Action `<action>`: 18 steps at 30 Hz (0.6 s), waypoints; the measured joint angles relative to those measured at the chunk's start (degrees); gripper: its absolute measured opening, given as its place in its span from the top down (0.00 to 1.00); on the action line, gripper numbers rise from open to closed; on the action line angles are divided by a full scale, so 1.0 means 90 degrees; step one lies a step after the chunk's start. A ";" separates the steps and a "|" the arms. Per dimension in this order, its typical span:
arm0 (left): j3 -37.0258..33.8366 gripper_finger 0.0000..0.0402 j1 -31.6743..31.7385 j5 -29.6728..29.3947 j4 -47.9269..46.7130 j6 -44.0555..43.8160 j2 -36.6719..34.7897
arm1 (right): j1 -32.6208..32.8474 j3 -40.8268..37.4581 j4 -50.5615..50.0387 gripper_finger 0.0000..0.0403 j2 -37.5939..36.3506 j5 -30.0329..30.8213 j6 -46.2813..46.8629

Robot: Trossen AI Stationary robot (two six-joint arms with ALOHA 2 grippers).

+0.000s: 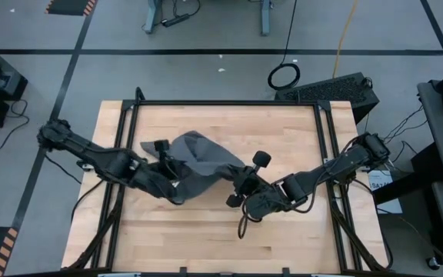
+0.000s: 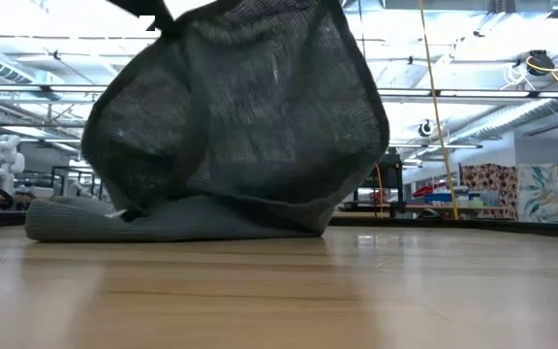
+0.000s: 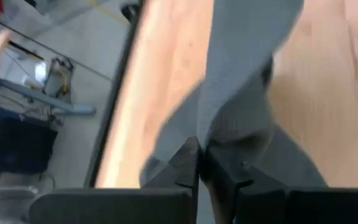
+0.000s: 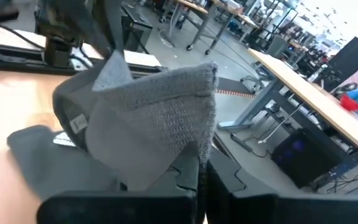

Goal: Roll towel into tight, uniform cylinder
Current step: Roll the gray towel

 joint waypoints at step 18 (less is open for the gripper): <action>-0.1076 0.59 -0.1467 0.0189 -0.0571 -0.3567 0.1667 | -0.0003 0.0000 -0.1005 1.00 0.0000 -0.0012 0.0939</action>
